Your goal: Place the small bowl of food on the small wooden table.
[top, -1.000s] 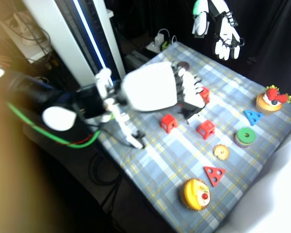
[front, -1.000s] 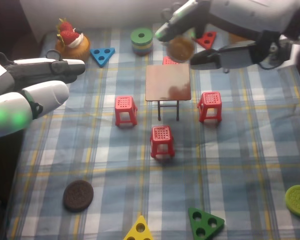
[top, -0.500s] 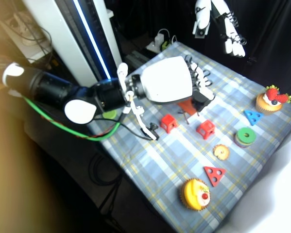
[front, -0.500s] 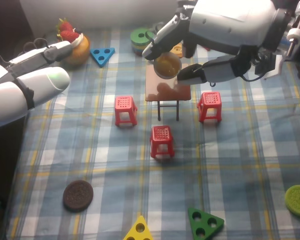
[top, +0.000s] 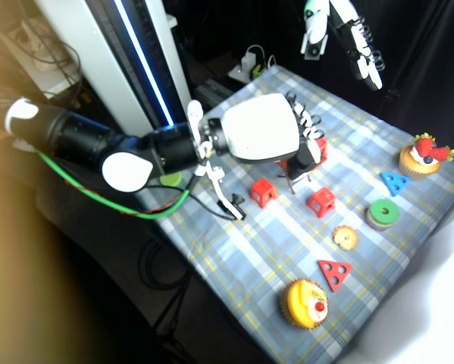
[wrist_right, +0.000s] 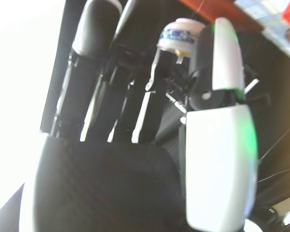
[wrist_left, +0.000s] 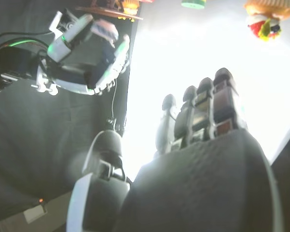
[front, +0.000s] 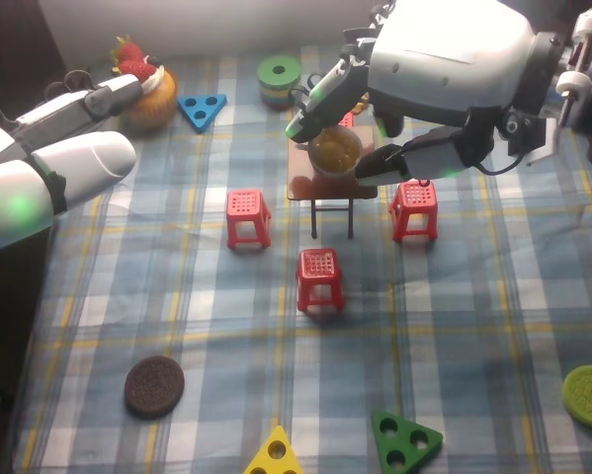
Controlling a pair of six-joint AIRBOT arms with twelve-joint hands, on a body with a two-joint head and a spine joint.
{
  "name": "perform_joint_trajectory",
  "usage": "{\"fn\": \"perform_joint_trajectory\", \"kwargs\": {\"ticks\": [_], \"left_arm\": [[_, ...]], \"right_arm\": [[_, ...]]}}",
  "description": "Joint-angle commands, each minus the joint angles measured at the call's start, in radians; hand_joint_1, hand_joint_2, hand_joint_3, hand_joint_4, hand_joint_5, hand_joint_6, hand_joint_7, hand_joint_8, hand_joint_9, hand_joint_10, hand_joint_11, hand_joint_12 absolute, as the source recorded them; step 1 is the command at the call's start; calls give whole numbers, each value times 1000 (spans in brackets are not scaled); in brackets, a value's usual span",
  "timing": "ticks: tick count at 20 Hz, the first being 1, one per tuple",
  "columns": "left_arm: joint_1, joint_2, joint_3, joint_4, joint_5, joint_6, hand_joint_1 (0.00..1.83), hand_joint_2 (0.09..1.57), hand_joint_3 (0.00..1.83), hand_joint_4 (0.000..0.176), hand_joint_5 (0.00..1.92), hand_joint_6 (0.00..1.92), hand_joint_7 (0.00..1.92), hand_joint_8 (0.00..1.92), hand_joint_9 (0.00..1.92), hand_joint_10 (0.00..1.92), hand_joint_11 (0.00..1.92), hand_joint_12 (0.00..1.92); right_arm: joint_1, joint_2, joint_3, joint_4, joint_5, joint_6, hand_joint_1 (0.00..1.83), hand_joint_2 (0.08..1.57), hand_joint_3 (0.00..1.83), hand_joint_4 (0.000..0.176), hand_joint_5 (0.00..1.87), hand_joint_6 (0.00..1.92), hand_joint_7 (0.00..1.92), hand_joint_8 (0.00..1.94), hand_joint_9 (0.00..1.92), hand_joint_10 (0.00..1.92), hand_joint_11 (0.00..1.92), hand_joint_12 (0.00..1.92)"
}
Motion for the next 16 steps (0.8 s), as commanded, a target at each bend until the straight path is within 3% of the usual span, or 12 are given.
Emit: {"fn": "perform_joint_trajectory", "kwargs": {"ticks": [1,3,6,7,8,9,10,11,12,13,14,16], "left_arm": [[-13,-4,6,7,-122,-11,0,1311,5,65,163,12,48,5,14,5,0,0],[-14,-6,7,7,-121,-11,0,1327,4,27,242,14,80,7,39,6,0,0],[-14,-8,8,7,-120,-11,0,1348,10,47,241,6,91,6,43,6,0,0],[-14,-9,8,6,-120,-11,0,1361,15,37,255,11,89,5,30,0,0,0],[-14,-10,8,6,-120,-11,0,1377,20,27,270,16,92,6,27,0,0,0],[-14,-11,8,6,-119,-11,0,1400,11,15,297,9,101,3,25,0,0,0],[-14,-12,8,6,-118,-11,0,1411,12,14,315,11,113,6,37,5,0,0],[-14,-12,8,6,-118,-11,0,1415,12,14,321,12,120,8,44,8,0,0],[-14,-12,8,6,-118,-11,0,1420,13,15,327,13,125,9,49,9,0,0],[-14,-12,8,6,-118,-11,0,1419,11,18,317,8,134,12,55,11,0,0],[-14,-12,8,6,-118,-11,0,1427,14,5,326,10,138,12,43,5,0,0],[-16,-15,10,6,-115,-11,0,1428,11,7,337,13,157,17,58,10,6,2]], "right_arm": [[14,1,1,36,95,1,1300,994,0,0,1198,459,1434,324,1490,431,1146,1340],[14,1,2,32,88,1,1303,988,0,0,1222,414,1450,296,1427,749,1191,1440],[14,1,5,29,77,1,1288,1038,0,0,1047,713,1308,559,1374,337,1066,1204],[14,1,6,29,75,1,1280,1056,4,0,991,804,1246,677,1342,256,999,1186],[14,1,7,29,73,1,1373,1047,8,0,974,749,1225,596,1157,860,853,1203],[14,1,8,29,71,1,1382,1063,0,0,953,844,1172,661,1066,1014,735,1136],[14,1,9,29,70,1,1263,1088,6,0,937,972,1114,801,959,557,629,1052],[14,1,10,29,70,1,1231,1110,0,0,905,1032,1073,891,967,318,562,1065],[15,1,11,29,69,1,1339,1065,0,0,844,442,1083,843,970,211,397,1078],[15,1,11,29,69,1,1361,1057,1,0,864,152,1080,841,959,131,250,1042],[15,1,12,29,69,1,1363,1062,1,0,842,46,1064,867,939,76,189,1041],[15,1,13,29,69,1,1360,1073,2,0,805,2,1035,914,905,21,196,1133]]}}
